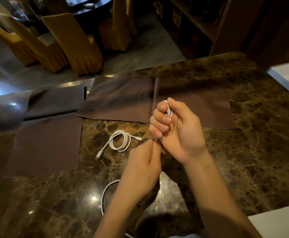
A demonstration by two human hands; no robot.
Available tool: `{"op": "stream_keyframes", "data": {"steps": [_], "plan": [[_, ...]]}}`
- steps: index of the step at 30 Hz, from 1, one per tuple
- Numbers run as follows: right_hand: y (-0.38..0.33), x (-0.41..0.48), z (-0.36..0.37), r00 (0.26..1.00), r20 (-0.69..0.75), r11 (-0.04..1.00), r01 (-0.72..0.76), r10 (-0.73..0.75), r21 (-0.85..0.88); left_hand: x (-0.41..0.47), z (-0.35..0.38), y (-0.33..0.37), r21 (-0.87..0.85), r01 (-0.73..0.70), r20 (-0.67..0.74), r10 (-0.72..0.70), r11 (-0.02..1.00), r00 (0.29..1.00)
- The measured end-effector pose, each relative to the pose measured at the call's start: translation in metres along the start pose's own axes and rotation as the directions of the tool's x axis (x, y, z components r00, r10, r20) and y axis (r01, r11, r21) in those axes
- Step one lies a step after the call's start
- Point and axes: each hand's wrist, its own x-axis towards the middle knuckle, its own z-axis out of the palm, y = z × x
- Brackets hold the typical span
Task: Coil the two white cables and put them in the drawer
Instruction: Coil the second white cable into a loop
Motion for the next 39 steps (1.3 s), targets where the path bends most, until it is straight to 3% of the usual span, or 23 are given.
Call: {"op": "stream_keyframes", "data": {"steps": [12,14,17,20,25,29,36,39], "plan": [[0.012,-0.007,-0.012,0.990,-0.024,0.917,0.122,-0.142,-0.379,-0.016,-0.025,0.025,0.191,-0.029,0.127,0.005,0.981,0.992],[0.016,-0.008,-0.017,0.986,-0.020,0.853,0.133,-0.165,-0.505,-0.019,-0.031,0.032,0.202,-0.041,0.132,0.014,0.979,0.991],[0.021,-0.013,-0.021,0.981,0.029,0.658,0.151,-0.192,-0.738,-0.020,-0.044,0.040,0.174,-0.067,0.106,0.049,0.982,0.993],[0.032,-0.018,-0.018,0.986,0.100,0.571,0.160,-0.135,-0.805,-0.019,-0.057,0.044,0.195,-0.097,0.091,0.081,0.976,0.993],[0.038,-0.026,-0.004,0.987,0.146,0.594,0.158,-0.070,-0.789,-0.017,-0.071,0.045,0.112,-0.087,0.079,0.079,0.990,0.994],[0.038,-0.036,0.012,0.991,0.119,0.664,0.046,0.065,-0.746,-0.021,-0.084,0.051,0.059,-0.104,0.063,0.100,0.993,0.993],[0.040,-0.054,0.034,0.922,0.244,0.713,-0.047,0.300,-0.699,-0.030,-0.098,0.059,-0.117,-0.093,0.063,0.101,0.989,0.993],[0.036,-0.058,0.039,0.895,0.299,0.719,-0.033,0.330,-0.695,-0.031,-0.097,0.054,-0.157,-0.095,0.022,0.100,0.983,0.995]]}}
